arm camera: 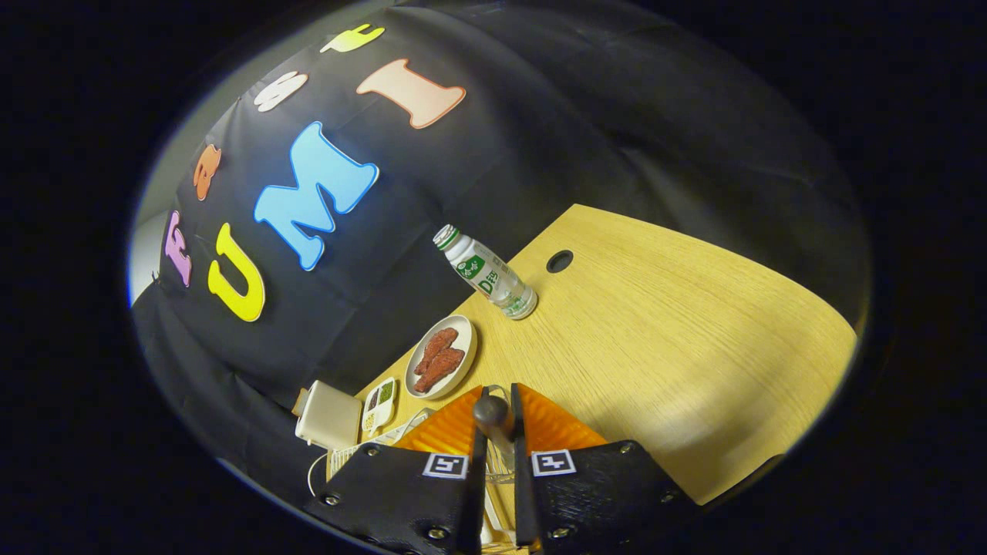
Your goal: Take the plate from the dish rack, then take the spoon from the basket and place it into the plate.
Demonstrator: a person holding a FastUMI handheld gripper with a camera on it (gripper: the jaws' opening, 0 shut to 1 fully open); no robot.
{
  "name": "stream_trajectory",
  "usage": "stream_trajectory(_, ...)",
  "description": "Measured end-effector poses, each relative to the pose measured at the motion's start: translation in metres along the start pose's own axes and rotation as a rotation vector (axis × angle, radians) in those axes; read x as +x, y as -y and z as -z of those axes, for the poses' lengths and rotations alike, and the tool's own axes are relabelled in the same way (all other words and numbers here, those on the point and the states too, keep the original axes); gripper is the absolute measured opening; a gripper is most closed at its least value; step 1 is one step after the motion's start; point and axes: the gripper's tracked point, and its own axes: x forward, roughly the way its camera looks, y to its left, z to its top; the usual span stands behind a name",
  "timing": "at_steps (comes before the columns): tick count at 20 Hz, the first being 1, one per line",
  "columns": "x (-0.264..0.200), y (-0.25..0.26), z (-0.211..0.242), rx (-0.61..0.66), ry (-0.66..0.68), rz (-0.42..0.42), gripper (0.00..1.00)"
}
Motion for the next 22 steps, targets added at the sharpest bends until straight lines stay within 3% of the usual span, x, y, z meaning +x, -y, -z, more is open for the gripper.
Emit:
stream_trajectory(10, -0.066, -0.064, -0.039, -0.135, 0.05, -0.125, 0.15)
stream_trajectory(22, -0.129, -0.135, 0.044, -0.373, -0.043, -0.265, 0.15)
